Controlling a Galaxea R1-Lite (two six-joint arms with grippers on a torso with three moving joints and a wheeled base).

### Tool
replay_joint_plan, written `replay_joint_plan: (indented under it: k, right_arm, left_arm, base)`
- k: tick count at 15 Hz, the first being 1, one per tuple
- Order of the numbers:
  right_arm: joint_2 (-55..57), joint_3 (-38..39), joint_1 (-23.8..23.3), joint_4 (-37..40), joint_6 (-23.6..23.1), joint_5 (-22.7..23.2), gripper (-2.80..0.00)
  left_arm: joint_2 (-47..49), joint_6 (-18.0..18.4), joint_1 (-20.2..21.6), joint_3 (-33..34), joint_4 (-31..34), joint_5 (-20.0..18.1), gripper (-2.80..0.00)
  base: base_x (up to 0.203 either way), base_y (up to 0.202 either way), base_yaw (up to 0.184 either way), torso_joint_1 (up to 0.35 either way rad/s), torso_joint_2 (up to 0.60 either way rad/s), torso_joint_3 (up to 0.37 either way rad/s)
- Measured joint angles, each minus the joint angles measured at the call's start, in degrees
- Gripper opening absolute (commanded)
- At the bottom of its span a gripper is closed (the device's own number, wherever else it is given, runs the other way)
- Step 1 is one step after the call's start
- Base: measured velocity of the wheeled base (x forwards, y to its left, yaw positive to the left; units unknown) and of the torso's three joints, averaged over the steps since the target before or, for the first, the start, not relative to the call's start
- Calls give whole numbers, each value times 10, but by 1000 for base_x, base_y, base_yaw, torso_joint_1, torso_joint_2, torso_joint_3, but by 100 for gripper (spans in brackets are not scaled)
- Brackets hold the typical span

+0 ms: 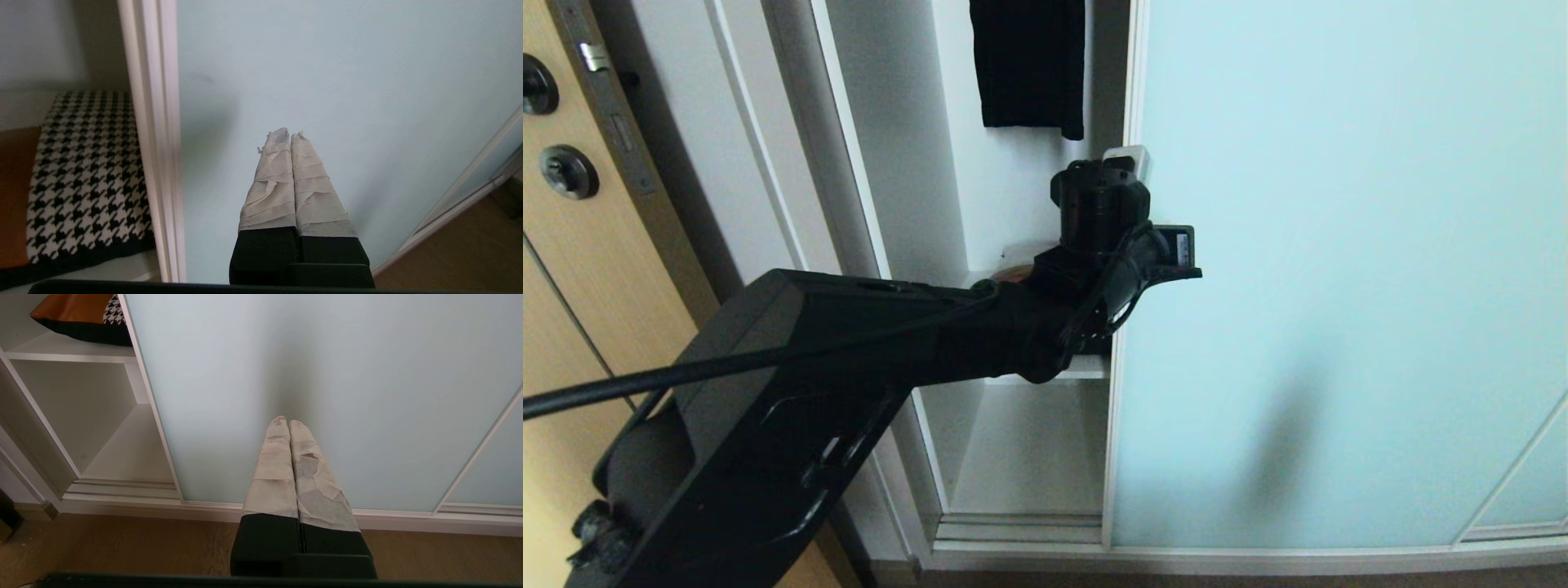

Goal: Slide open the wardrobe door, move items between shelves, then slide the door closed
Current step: Close the door

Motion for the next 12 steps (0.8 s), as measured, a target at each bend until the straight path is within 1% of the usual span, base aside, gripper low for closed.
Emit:
replay_joint_plan:
  k: [5, 12]
  right_arm:
    - [0, 0, 0, 0, 0, 0, -280]
    - [0, 0, 0, 0, 0, 0, -280]
  left_arm:
    - [33, 0, 9, -2, -20, 1, -280]
    - [54, 1, 22, -3, -19, -3, -280]
  base:
    - [0, 0, 0, 0, 0, 0]
    - [0, 0, 0, 0, 0, 0]
